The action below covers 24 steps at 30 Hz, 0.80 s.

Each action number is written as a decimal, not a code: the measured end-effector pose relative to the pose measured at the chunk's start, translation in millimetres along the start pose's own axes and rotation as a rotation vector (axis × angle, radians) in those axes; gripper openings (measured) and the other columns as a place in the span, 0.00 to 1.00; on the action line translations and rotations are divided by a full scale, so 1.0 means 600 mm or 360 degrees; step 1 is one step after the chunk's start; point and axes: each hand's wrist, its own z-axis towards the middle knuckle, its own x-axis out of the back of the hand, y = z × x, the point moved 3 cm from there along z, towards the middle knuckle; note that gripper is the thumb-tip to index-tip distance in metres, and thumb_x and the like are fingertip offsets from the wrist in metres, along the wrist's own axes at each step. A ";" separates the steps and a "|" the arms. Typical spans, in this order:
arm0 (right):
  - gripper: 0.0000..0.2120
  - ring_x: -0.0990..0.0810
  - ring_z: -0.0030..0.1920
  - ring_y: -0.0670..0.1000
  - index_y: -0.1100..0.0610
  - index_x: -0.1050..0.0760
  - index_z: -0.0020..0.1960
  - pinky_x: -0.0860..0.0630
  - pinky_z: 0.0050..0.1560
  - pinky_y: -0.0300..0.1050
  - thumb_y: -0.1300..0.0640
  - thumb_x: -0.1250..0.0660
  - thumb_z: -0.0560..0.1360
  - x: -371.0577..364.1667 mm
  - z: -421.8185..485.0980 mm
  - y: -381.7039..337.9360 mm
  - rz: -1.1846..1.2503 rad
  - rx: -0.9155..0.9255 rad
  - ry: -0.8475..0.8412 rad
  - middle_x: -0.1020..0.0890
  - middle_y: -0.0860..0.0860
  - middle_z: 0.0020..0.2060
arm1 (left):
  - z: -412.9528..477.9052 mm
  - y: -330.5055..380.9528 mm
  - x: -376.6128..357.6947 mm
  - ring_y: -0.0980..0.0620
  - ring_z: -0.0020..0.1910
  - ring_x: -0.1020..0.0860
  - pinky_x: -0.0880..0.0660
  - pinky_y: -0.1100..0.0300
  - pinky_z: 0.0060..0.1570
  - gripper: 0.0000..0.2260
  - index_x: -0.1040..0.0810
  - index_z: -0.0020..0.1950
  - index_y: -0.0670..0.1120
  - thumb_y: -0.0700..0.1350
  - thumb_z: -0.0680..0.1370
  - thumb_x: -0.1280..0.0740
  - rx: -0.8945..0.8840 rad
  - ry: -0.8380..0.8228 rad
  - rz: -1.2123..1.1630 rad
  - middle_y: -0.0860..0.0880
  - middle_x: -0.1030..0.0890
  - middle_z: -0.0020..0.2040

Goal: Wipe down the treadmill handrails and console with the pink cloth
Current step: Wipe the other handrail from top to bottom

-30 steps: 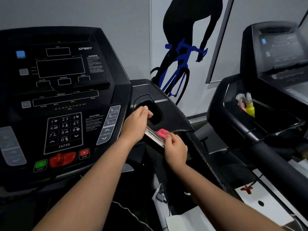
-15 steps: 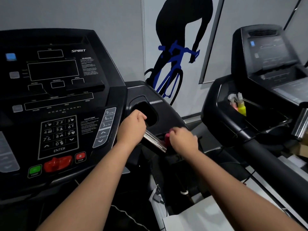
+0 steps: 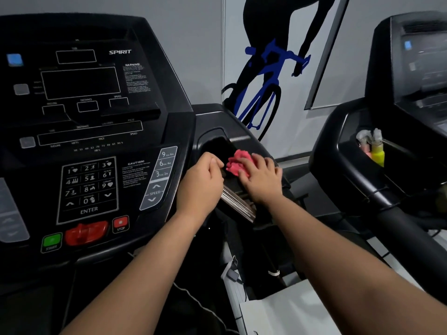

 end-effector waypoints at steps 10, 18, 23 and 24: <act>0.25 0.30 0.66 0.61 0.42 0.44 0.74 0.39 0.67 0.60 0.39 0.51 0.78 -0.001 0.100 0.099 0.0510 -0.0505 -0.0307 0.32 0.57 0.68 | -0.004 -0.019 -0.013 0.50 0.25 0.30 0.34 0.58 0.25 0.15 0.29 0.33 0.45 0.54 0.70 0.46 -0.0230 0.0291 -0.0105 0.47 0.23 0.29; 0.49 0.27 0.64 0.58 0.58 0.30 0.68 0.34 0.67 0.55 0.21 0.57 0.67 -0.025 0.090 0.148 0.1047 -0.0823 -0.0476 0.26 0.59 0.65 | -0.002 -0.018 -0.016 0.54 0.25 0.33 0.41 0.68 0.25 0.14 0.33 0.28 0.46 0.51 0.71 0.42 -0.0324 0.0401 -0.0078 0.52 0.33 0.24; 0.25 0.32 0.66 0.65 0.49 0.46 0.76 0.37 0.65 0.58 0.43 0.53 0.81 -0.001 0.031 0.112 0.0387 -0.0511 -0.0312 0.36 0.61 0.71 | -0.005 -0.016 -0.020 0.52 0.25 0.33 0.41 0.66 0.25 0.16 0.32 0.29 0.43 0.52 0.72 0.42 -0.0318 0.0401 -0.0107 0.51 0.34 0.24; 0.25 0.34 0.67 0.64 0.45 0.47 0.76 0.38 0.66 0.58 0.42 0.53 0.80 0.006 0.017 0.093 0.0177 -0.0366 -0.0292 0.38 0.59 0.72 | -0.005 -0.016 -0.020 0.51 0.25 0.33 0.39 0.64 0.25 0.17 0.31 0.29 0.42 0.52 0.72 0.42 -0.0313 0.0403 -0.0100 0.51 0.33 0.24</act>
